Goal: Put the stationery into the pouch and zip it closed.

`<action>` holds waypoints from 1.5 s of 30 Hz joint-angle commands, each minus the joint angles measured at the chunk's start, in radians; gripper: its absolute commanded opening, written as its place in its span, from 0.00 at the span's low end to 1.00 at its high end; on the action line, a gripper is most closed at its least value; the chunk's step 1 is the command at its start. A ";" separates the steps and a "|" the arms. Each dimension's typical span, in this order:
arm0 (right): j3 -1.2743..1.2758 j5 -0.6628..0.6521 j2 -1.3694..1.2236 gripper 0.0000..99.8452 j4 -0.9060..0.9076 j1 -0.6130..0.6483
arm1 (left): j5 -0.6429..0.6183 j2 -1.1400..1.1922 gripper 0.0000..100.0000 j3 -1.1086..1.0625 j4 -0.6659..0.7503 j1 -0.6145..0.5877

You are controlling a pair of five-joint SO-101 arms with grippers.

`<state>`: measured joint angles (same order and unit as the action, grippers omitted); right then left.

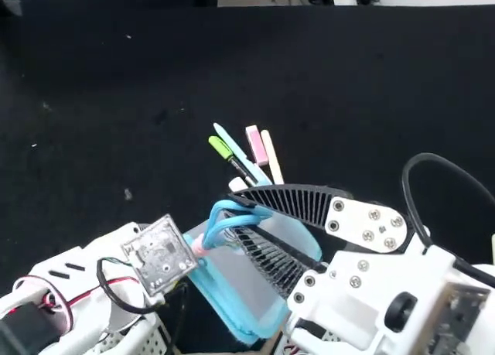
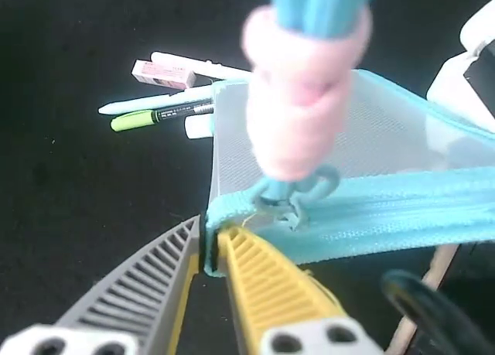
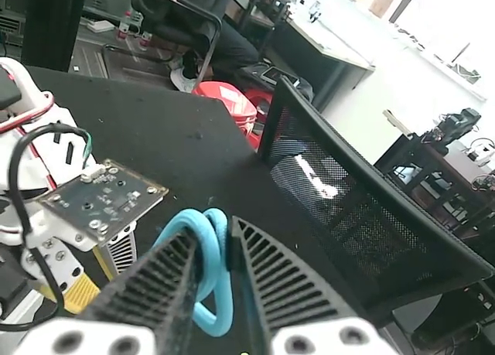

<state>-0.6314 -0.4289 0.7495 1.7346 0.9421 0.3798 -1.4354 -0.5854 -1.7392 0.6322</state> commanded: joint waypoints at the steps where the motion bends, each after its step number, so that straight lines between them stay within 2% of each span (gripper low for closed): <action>1: -0.008 -0.005 0.002 0.01 0.005 -0.012 | -0.083 0.025 0.03 0.096 -0.003 0.001; 8: -0.065 -0.003 0.025 0.01 -0.061 -0.015 | -0.103 0.069 0.03 0.209 0.005 -0.223; 14: -0.019 0.066 0.018 0.01 -0.172 -0.149 | -0.132 0.163 0.03 0.366 0.002 -0.427; 23: 0.329 0.066 0.018 0.01 -0.466 -0.170 | -0.180 0.319 0.03 0.529 -0.002 -0.661; 29: 0.455 0.066 0.024 0.01 -0.539 -0.245 | -0.184 0.404 0.03 0.530 -0.021 -0.792; 34: 0.503 0.066 0.019 0.01 -0.539 -0.342 | -0.184 0.470 0.03 0.499 -0.021 -0.829; 45: 0.585 0.066 0.025 0.01 -0.535 -0.348 | -0.178 0.646 0.04 0.455 -0.021 -0.828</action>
<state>-0.0468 -0.3721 0.7603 1.2236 0.6076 0.2033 -0.8600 -0.1051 -1.7469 -0.1949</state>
